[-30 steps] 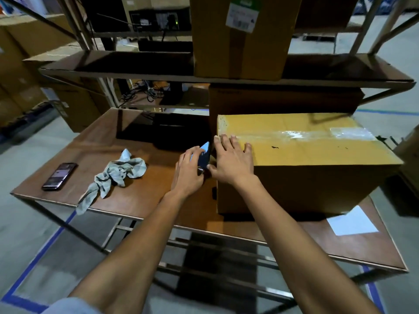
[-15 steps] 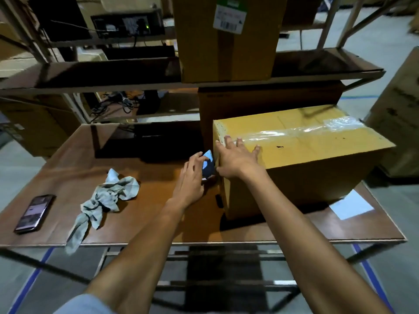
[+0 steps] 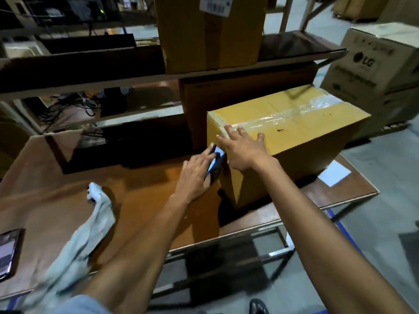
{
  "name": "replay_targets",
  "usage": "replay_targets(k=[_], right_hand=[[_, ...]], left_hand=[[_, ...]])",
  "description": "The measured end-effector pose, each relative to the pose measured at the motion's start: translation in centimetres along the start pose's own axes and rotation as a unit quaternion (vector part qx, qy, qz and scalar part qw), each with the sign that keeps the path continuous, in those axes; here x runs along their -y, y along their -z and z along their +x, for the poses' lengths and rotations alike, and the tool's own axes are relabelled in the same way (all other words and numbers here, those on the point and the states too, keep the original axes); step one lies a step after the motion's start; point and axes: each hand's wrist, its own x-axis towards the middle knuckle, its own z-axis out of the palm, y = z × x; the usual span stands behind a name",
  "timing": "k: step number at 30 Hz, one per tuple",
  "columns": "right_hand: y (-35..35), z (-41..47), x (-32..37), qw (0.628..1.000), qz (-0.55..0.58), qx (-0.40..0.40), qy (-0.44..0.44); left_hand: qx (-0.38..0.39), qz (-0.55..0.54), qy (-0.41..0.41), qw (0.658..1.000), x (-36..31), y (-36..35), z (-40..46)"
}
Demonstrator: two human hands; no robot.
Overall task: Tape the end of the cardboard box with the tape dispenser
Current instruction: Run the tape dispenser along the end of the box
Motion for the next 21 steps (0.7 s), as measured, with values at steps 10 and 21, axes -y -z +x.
replay_targets(k=[10,21], right_hand=[[-0.9,-0.6,0.9,0.997,-0.009,-0.073,-0.028],[-0.5,1.8,1.1,0.991,0.039,-0.05,-0.115]], left_hand=[[-0.006,-0.048,-0.007,0.999,0.4,-0.7,-0.2],[-0.017,-0.067,-0.021,0.997,1.0,-0.4,0.2]])
